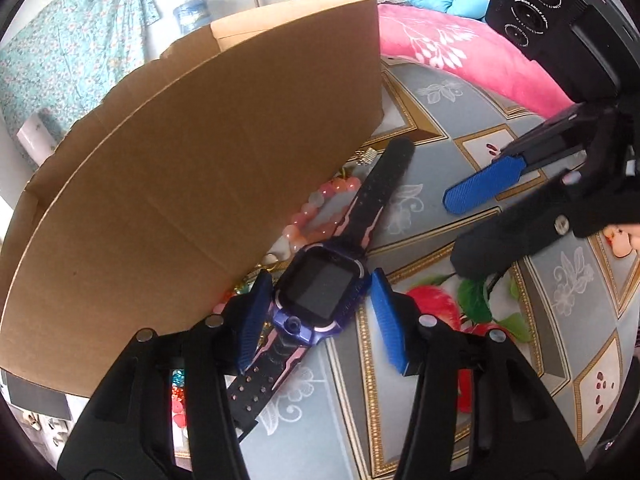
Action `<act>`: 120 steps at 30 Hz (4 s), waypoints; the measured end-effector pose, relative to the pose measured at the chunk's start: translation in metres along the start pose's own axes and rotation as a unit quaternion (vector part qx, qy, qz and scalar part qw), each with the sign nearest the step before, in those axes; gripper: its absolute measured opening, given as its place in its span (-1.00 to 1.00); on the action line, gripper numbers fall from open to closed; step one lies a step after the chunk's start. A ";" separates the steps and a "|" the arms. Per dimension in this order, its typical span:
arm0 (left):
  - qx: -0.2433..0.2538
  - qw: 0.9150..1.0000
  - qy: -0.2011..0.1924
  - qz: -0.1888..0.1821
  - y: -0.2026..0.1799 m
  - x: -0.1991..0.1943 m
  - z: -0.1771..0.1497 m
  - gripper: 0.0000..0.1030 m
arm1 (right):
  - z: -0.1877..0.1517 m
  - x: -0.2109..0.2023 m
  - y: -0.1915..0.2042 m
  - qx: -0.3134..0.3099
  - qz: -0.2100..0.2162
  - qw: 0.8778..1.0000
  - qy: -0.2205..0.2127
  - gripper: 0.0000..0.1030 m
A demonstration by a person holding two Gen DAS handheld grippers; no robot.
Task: Organize jewelry
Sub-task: 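Move the left tool down toward the purple smartwatch face, then close the left tool on the smartwatch face while the right tool grips the black strap, then lift the smartwatch with both tools and carry it over the cardboard box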
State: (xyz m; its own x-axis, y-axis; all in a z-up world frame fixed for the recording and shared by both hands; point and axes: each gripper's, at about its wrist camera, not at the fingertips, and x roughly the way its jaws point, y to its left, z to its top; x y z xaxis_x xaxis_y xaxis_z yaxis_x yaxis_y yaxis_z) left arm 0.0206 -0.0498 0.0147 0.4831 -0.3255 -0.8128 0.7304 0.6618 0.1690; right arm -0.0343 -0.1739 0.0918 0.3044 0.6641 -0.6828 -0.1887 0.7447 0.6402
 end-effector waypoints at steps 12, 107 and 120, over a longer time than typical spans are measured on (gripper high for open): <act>-0.020 0.997 -0.003 -0.077 -0.019 -0.022 -0.021 -0.05 | -0.016 -0.003 0.000 0.030 0.067 0.997 0.020 0.40; 0.030 0.994 -0.090 0.062 0.131 -0.136 0.107 -0.18 | 0.245 -0.009 0.104 0.010 0.202 0.979 0.012 -0.53; 0.061 0.993 0.067 0.072 0.185 0.005 0.127 -0.21 | 0.287 0.127 0.047 0.043 0.034 0.994 0.099 -0.53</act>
State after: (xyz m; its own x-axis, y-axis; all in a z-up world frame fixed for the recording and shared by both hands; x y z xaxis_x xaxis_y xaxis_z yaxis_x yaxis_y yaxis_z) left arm 0.2198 -0.0146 0.1129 0.5244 -0.1351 -0.8407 0.7156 0.6049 0.3492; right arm 0.2638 -0.0737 0.1367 0.1028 0.7190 -0.6873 -0.1196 0.6949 0.7091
